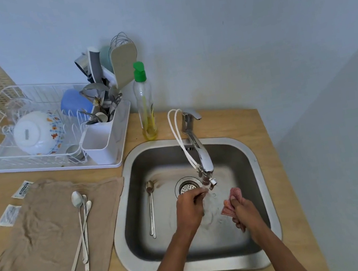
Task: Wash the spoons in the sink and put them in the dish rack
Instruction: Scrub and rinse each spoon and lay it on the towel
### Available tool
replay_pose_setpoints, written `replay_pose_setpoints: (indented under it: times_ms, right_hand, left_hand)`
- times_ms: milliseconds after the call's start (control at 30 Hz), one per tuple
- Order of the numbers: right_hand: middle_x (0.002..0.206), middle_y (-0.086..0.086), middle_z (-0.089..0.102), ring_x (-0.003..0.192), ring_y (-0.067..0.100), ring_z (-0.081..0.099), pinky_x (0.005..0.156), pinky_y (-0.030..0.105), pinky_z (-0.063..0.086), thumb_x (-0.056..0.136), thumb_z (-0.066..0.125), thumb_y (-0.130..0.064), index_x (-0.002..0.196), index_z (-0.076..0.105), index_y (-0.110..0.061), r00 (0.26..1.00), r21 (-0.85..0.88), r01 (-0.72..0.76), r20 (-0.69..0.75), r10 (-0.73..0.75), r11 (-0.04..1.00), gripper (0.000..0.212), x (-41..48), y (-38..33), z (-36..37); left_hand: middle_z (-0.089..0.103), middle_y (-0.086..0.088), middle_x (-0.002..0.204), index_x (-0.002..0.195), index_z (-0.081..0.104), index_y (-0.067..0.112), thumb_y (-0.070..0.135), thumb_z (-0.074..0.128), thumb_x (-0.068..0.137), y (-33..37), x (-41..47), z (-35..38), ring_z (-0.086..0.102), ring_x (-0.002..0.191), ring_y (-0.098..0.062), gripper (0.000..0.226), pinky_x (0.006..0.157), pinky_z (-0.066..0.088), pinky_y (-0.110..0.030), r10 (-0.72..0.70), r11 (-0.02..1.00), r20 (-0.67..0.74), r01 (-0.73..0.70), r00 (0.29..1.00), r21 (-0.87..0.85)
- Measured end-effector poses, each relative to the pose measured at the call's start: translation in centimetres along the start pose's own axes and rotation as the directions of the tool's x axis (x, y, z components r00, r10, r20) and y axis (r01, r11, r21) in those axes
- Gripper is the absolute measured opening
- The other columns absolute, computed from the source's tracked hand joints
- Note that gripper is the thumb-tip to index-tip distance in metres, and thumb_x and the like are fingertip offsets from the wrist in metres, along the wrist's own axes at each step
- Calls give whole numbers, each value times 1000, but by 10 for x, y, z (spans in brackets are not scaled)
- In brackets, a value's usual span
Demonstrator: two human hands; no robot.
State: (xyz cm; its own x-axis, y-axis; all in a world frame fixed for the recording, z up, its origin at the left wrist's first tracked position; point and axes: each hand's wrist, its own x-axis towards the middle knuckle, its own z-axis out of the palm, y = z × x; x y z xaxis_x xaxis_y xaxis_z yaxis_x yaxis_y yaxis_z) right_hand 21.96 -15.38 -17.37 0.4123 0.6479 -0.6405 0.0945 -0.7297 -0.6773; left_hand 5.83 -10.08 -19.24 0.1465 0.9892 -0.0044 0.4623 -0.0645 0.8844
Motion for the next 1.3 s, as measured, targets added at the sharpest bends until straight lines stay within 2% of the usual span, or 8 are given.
replay_pose_setpoints:
  times_ms: [100,233,300,433,667,800,1100,1300]
  right_hand:
    - [58,8,53,45,15,47,40,25,38,104,42,-34,96,62,-8,1000,-4,3,7,-3,1000,34,5,-2,-4]
    - [60,9,53,46,16,48,40,25,39,105,41,-34,96,61,-8,1000,-11,8,24,-7,1000,34,10,-4,-7]
    - [60,9,54,47,16,48,41,25,40,105,40,-34,97,60,-8,1000,1,11,28,-11,1000,34,12,-5,-10]
    - [60,10,53,47,16,47,42,24,38,105,40,-33,97,61,-9,1000,23,6,25,-7,1000,32,17,-3,-17]
    - [57,9,51,46,17,45,43,24,36,105,41,-31,98,62,-8,999,43,-4,50,2,999,32,20,0,-16]
    - [58,10,52,46,17,46,39,21,35,106,39,-31,96,61,-7,998,28,1,63,-2,1000,34,16,2,-15]
    - [63,12,55,50,18,49,44,25,39,105,40,-33,96,61,-8,998,9,15,56,-15,1000,34,16,0,-20]
    - [63,12,55,49,18,49,45,28,40,105,40,-32,98,62,-8,995,18,25,99,-27,1000,33,15,-4,-12]
  left_hand:
    - [77,8,96,103,78,19,10,70,88,8,6,-1,61,79,8,19,76,51,-9,34,999,-27,-33,999,25]
    - [76,6,88,98,77,19,14,68,90,11,7,0,64,74,-5,14,68,53,-21,26,998,-39,-24,999,52]
    - [75,7,85,98,77,20,18,67,91,10,8,-1,66,72,-7,12,67,53,-19,6,999,-53,-4,999,49]
    - [75,11,94,103,76,21,14,68,90,9,2,-5,68,82,1,17,77,53,-10,-73,995,-114,65,991,-71]
    - [75,10,91,95,76,17,4,67,89,4,-7,-7,69,89,-5,17,78,58,-22,-219,945,-192,159,957,-287]
    - [75,10,94,95,75,17,0,65,90,11,-5,-7,69,90,-4,21,80,55,-15,-180,955,-168,131,969,-267]
    - [76,10,100,100,79,24,12,73,85,17,6,-11,68,92,-6,20,75,43,-2,45,994,-35,-41,998,105]
    - [77,10,89,90,80,18,-3,70,82,14,2,-33,70,83,-3,24,76,59,-25,28,998,-132,-36,991,-59]
